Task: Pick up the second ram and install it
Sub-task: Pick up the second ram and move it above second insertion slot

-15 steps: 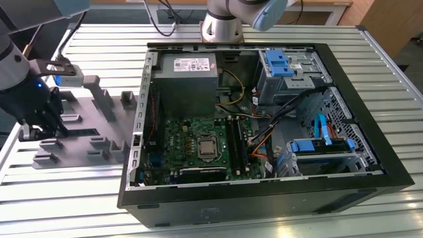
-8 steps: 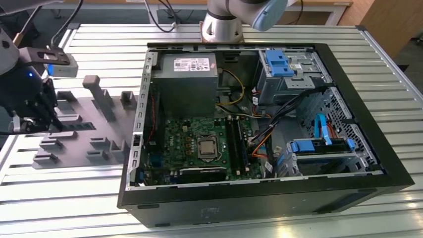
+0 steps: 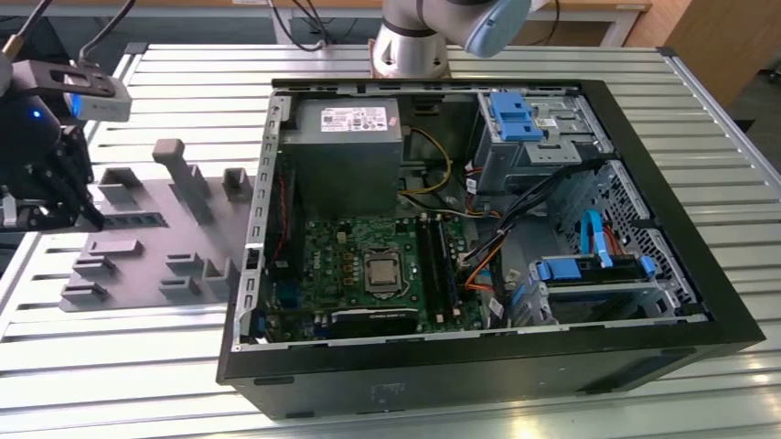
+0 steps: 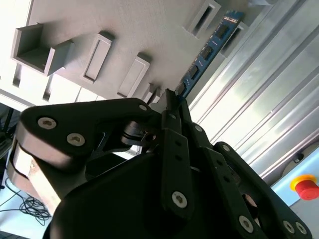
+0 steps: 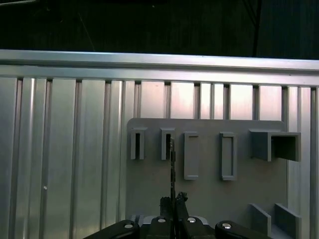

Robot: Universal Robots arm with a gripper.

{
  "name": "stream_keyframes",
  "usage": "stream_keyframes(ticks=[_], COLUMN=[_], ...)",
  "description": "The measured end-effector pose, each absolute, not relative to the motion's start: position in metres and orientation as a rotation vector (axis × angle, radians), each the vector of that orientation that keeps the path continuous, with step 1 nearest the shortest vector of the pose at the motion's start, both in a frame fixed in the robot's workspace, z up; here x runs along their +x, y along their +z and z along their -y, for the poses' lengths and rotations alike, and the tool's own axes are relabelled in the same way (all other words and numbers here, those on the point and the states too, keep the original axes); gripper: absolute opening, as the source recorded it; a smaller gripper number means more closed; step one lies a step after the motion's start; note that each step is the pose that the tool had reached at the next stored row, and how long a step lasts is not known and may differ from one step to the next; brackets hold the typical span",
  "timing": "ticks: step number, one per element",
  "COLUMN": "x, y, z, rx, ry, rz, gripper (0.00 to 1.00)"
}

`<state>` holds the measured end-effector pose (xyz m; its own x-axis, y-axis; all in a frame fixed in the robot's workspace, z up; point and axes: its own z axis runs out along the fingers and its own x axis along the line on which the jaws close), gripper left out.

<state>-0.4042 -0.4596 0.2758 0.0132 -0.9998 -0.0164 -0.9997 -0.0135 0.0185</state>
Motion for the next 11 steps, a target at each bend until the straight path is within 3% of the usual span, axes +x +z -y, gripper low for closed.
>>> stream_keyframes(ticks=[11], x=[-0.4041], y=[0.2809], z=[0.4596], rx=[2.235], ry=[-0.039], rz=[2.205], gripper=[0.14])
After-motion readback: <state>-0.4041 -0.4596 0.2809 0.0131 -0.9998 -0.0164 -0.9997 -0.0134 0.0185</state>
